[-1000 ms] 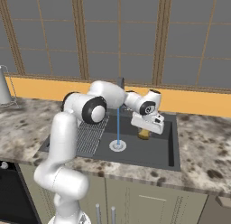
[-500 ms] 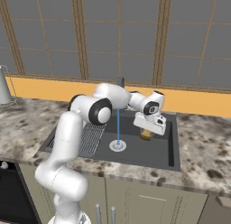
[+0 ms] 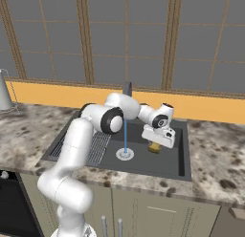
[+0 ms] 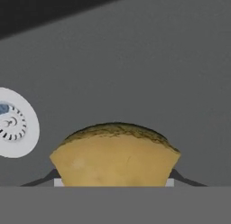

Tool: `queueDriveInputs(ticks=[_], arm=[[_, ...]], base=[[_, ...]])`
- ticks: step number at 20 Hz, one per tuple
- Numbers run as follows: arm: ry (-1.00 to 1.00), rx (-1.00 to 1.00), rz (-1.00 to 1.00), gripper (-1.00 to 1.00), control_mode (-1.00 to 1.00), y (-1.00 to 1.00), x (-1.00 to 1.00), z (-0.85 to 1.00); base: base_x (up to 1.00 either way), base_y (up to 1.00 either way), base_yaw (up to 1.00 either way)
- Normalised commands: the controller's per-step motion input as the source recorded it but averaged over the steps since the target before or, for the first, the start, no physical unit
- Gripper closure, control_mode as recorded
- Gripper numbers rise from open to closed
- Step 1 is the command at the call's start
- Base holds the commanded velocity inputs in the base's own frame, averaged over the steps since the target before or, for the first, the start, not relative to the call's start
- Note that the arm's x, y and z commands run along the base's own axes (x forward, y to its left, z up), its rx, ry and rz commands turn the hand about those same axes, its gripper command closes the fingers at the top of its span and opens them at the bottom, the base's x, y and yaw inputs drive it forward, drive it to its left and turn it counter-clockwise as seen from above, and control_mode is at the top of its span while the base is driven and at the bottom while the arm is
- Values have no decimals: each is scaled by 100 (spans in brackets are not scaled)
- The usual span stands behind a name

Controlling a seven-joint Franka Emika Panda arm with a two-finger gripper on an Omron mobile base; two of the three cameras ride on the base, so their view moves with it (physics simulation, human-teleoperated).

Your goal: Soak the sponge with water for a few seconds and then drop it inside the sink.

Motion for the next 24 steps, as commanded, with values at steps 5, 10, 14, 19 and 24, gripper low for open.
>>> queueDriveInputs(ticks=[5, 10, 14, 19, 24], arm=[[0, 0, 0, 100, -100, 0, 12, -37], [0, 0, 0, 100, -100, 0, 1, -34], [0, 0, 0, 100, -100, 0, 0, -18], [0, 0, 0, 100, -100, 0, 0, -23], [0, 0, 0, 100, -100, 0, 0, -30]], base=[[0, 0, 0], [0, 0, 0], [0, 0, 0], [0, 0, 0], [0, 0, 0]])
